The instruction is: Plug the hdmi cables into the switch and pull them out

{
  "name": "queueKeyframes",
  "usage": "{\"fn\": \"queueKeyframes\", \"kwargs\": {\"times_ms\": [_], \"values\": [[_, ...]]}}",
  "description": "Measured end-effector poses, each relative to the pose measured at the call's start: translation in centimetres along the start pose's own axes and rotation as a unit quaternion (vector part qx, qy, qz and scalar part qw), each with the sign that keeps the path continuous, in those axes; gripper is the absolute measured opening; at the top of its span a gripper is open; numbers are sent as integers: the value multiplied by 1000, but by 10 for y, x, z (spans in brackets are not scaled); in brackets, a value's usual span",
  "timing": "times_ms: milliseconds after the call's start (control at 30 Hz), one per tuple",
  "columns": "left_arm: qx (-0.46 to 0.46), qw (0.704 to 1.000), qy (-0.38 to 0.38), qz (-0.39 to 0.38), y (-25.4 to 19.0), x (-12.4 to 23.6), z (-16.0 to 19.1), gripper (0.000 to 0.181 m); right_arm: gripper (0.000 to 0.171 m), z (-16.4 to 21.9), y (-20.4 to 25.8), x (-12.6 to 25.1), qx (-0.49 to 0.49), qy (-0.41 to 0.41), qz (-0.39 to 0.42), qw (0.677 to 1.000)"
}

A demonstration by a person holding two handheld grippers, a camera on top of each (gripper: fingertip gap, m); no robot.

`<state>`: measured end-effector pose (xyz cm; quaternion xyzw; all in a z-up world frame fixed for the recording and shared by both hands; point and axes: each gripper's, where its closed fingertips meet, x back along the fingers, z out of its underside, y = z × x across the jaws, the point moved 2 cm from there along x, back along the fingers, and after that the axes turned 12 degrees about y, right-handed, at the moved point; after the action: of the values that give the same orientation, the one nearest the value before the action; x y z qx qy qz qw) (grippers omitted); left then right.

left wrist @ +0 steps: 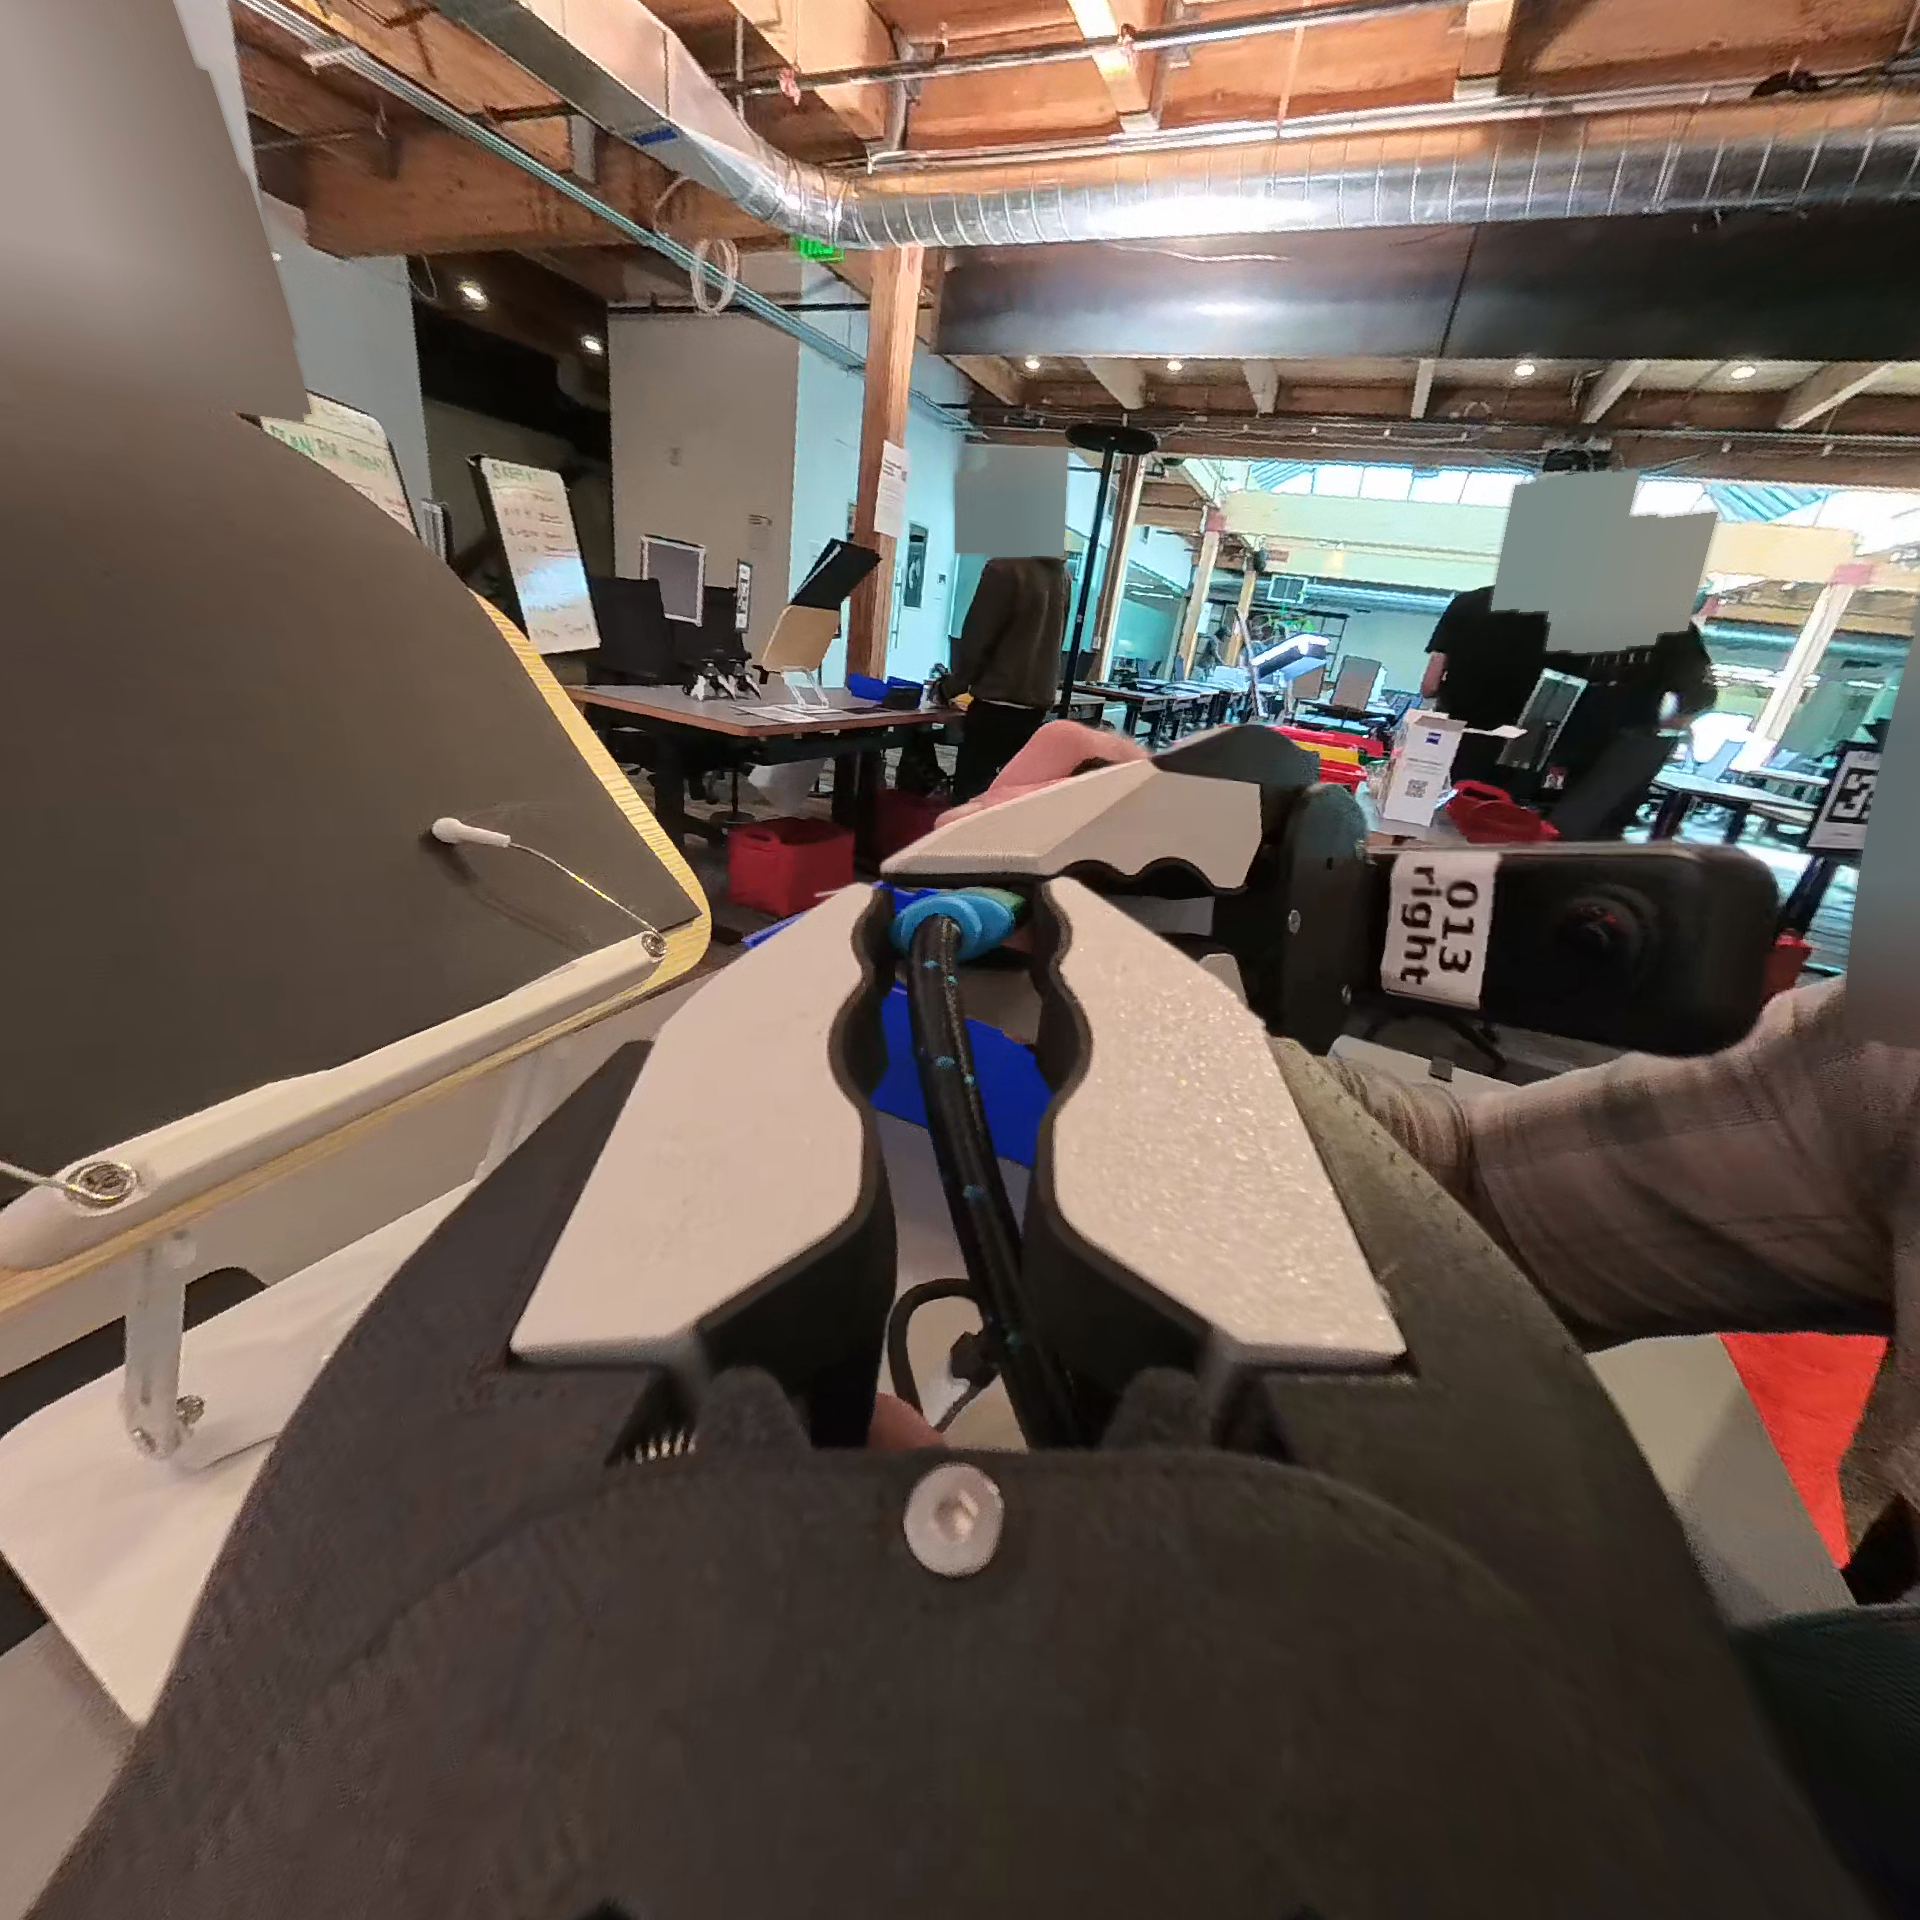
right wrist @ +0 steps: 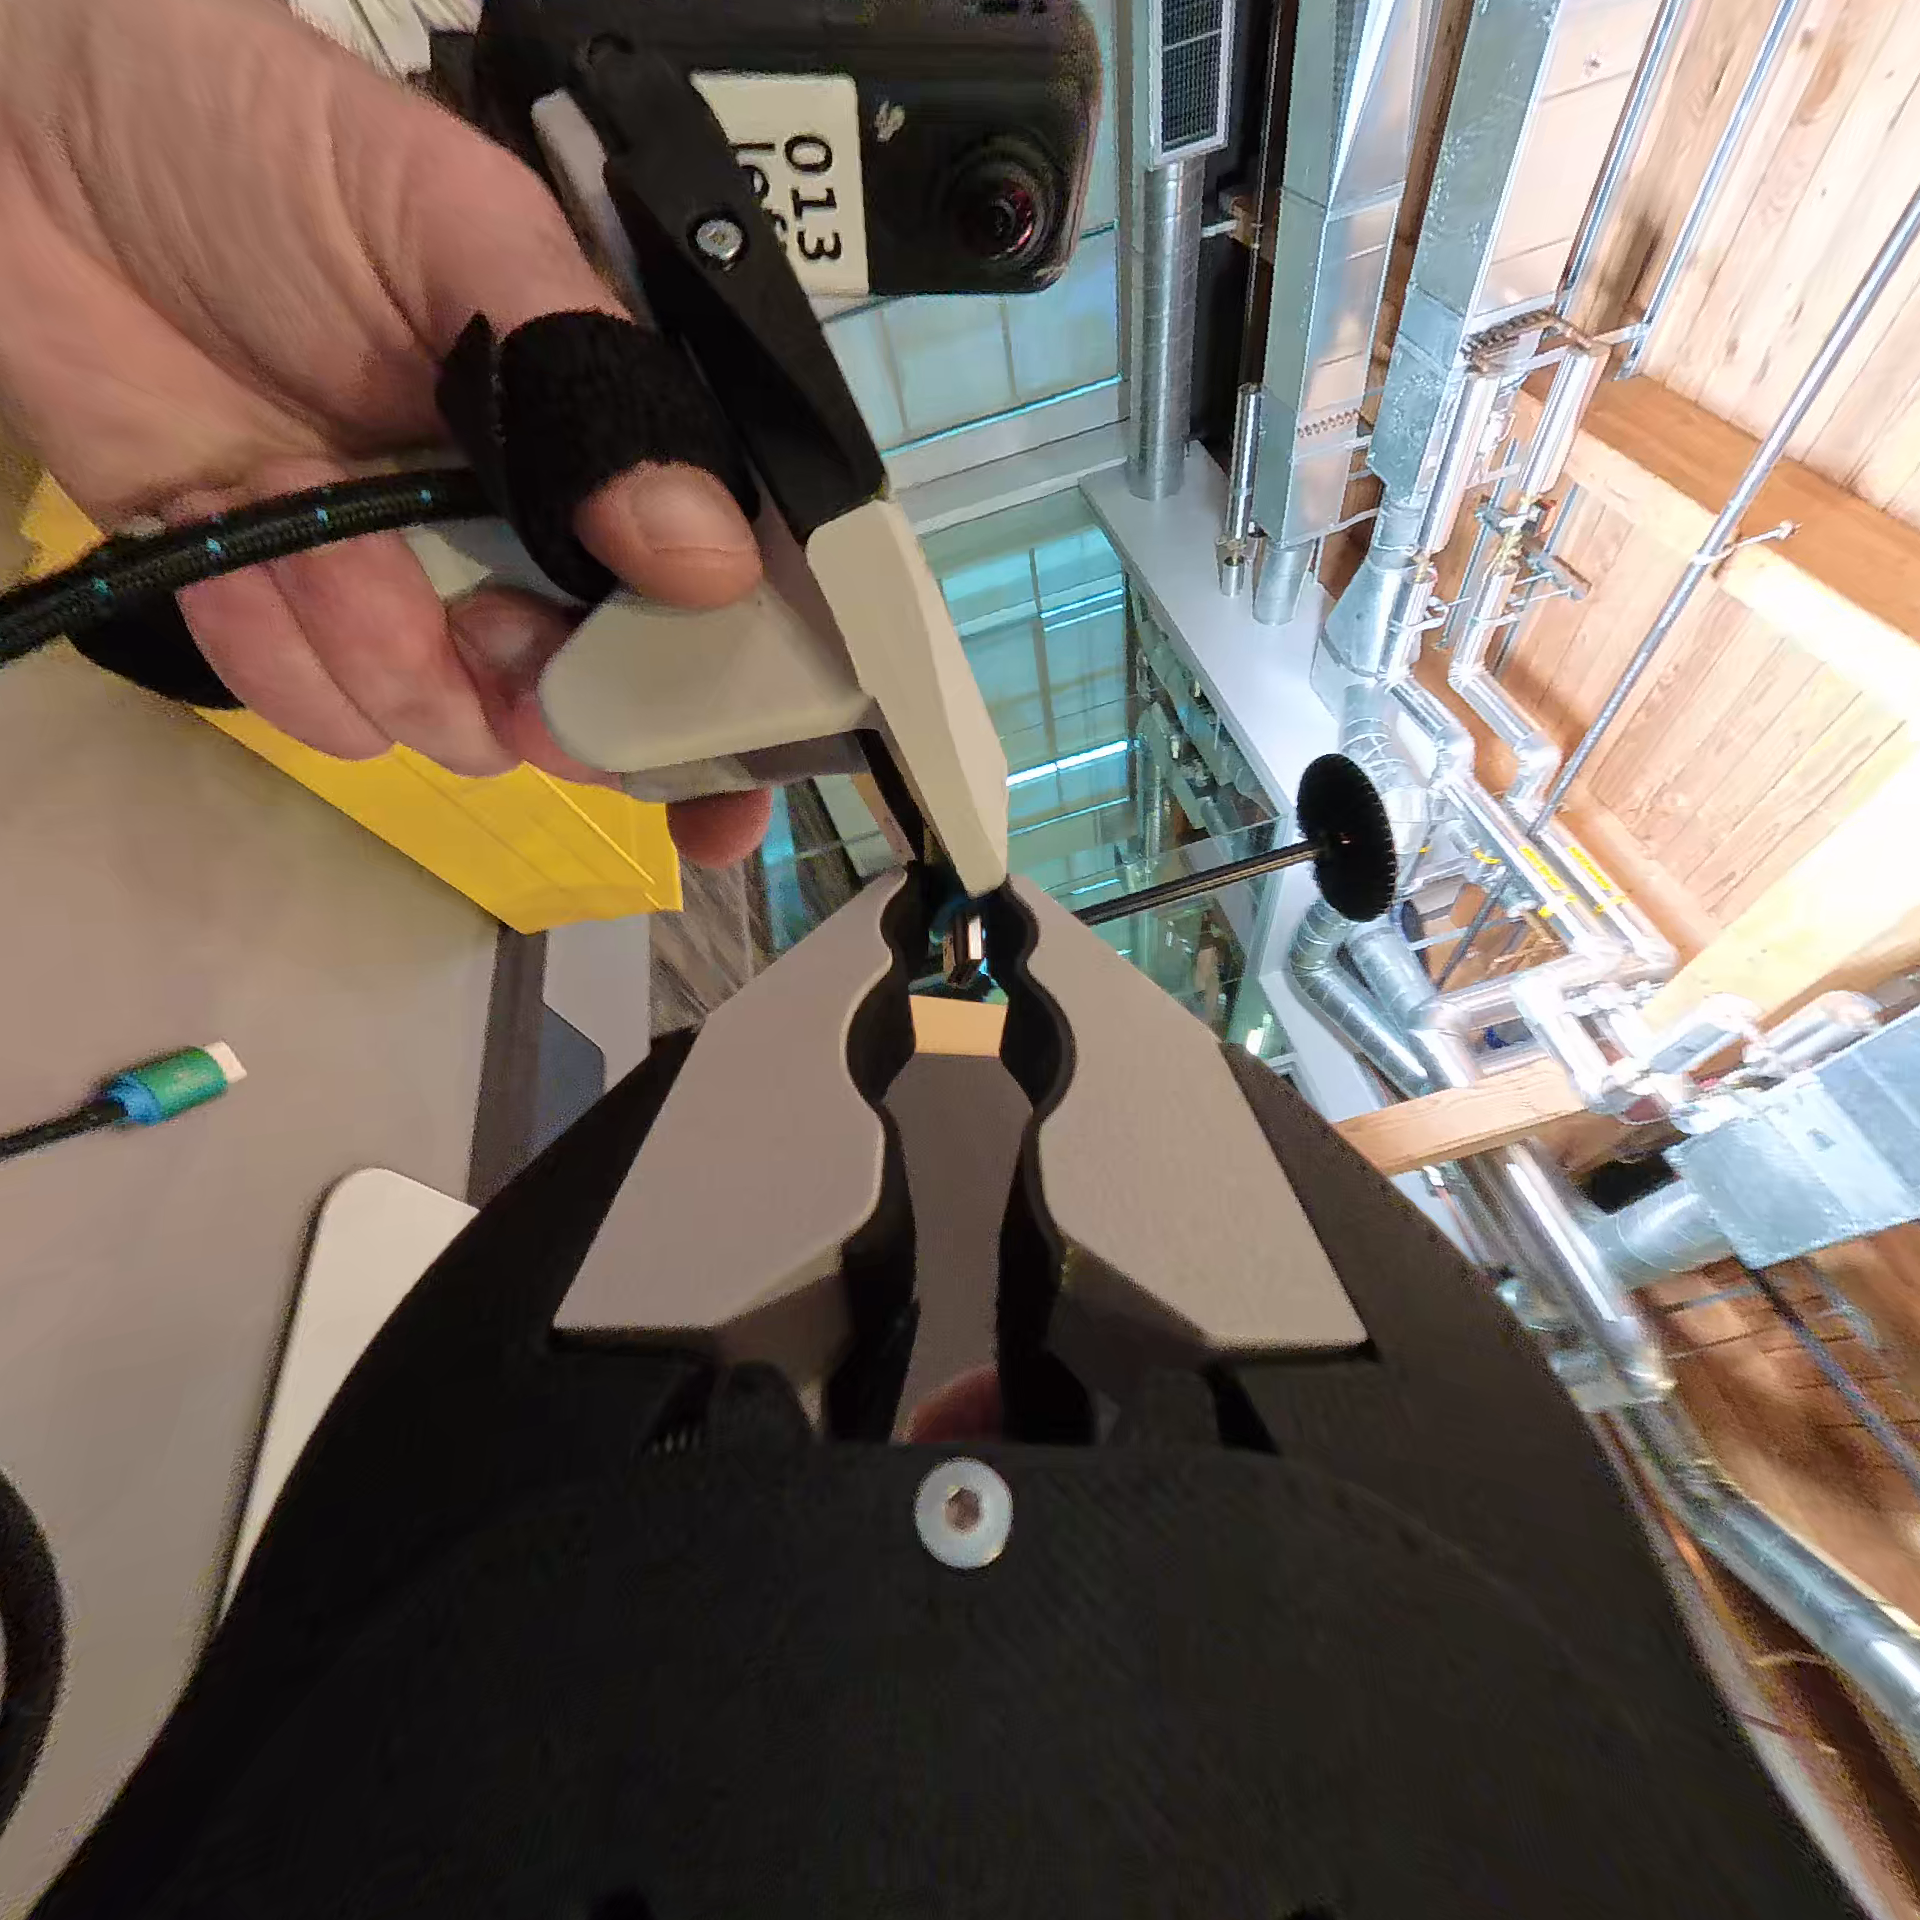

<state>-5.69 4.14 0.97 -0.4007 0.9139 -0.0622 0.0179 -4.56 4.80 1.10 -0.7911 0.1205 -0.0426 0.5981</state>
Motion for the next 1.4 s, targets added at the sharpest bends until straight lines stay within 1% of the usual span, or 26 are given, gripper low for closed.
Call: {"fn": "queueKeyframes", "kwargs": {"times_ms": [233,333,367,467,600,700,733,833,867,933,1000,1067,1133,1200,1233,1300,1400], "values": [[-24,999,1,-41,3,-2,1,24,8,3,0,-3,35,21,13,999],[-61,995,5,-82,6,-2,2,23,8,6,0,-6,36,32,14,999],[-69,993,6,-92,8,-1,2,23,10,7,0,-7,31,35,11,999],[-85,989,2,-118,15,4,-1,23,25,15,-2,-9,18,53,0,998],[-99,985,-8,-138,23,13,-6,23,25,27,-7,-8,8,79,-23,997],[-126,977,-6,-172,30,23,-12,23,22,35,-4,-4,5,99,-71,993],[-129,976,-7,-176,31,26,-14,23,20,36,2,0,-1,101,-113,988],[-134,972,-18,-194,36,41,-26,23,26,31,31,16,-28,83,-257,963],[-133,971,-22,-197,37,46,-30,23,32,26,44,23,-38,67,-308,948],[-135,969,-30,-207,39,54,-36,23,46,19,66,31,-49,52,-380,922],[-136,967,-33,-211,40,58,-39,23,63,19,96,36,-38,63,-449,891],[-138,967,-33,-214,40,60,-39,23,63,18,121,33,-31,67,-483,872],[-140,966,-31,-215,40,59,-39,24,62,14,147,32,-41,65,-526,847],[-142,966,-27,-217,40,57,-37,23,66,14,173,35,-33,89,-568,817],[-143,965,-25,-217,40,56,-36,23,66,16,183,33,-11,101,-569,816],[-142,966,-25,-215,40,55,-36,23,60,16,199,32,28,113,-567,816],[-141,966,-27,-215,39,55,-36,23,36,21,215,24,92,127,-543,825]]}}
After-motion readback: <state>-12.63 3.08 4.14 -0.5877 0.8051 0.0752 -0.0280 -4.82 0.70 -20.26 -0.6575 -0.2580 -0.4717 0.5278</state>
